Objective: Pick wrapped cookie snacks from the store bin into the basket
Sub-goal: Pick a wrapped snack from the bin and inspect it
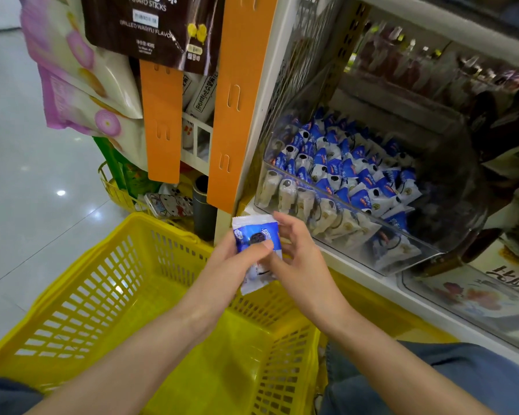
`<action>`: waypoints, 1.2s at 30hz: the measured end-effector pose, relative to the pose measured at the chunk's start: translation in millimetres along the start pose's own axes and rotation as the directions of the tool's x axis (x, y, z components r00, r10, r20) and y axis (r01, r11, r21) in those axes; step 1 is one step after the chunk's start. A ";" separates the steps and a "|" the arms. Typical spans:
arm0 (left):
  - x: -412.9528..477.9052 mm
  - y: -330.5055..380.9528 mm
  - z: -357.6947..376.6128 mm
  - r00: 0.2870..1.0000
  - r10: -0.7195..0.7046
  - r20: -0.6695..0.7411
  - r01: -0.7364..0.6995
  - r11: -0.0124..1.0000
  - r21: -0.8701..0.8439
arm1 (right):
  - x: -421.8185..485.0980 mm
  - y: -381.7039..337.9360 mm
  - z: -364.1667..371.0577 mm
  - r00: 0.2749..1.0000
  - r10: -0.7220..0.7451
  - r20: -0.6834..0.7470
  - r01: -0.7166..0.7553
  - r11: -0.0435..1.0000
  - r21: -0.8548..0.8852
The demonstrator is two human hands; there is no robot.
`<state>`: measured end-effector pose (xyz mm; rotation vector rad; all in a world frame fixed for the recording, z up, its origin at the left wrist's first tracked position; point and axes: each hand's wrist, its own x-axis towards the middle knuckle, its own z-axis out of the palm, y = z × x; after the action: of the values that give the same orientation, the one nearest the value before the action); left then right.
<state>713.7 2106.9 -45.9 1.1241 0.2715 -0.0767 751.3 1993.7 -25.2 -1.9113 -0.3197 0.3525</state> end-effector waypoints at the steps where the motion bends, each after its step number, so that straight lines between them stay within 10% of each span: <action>1: 0.0 1.4 1.8 1.000 0.010 0.021 -0.010 1.000 0.024 | 1.0 -1.4 -2.9 1.000 0.002 -0.025 -0.002 1.000 0.003; 8: 3.2 13.6 17.7 0.990 0.047 0.130 -0.068 0.984 0.165 | 4.4 -7.7 -30.9 0.981 0.006 -0.196 0.019 0.992 0.124; 23: 17.7 27.2 48.1 0.951 0.175 0.257 -0.199 0.977 0.071 | -6.3 -51.9 -110.7 0.944 -0.237 -0.227 0.155 0.932 -0.327; 28: 25.4 28.9 45.8 0.952 0.239 0.191 -0.249 0.968 0.029 | 27.0 -45.5 -155.8 0.959 -0.097 -0.267 -0.140 0.656 -0.742; 36: 29.1 31.2 47.9 0.950 0.265 0.165 -0.264 0.964 -0.027 | 51.5 -37.9 -163.6 0.948 0.251 -0.198 -0.226 0.087 -0.970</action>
<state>756.3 2079.6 -6.5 1.1333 -0.0306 0.0679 860.6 1887.1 61.7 -3.4047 -0.2509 0.4109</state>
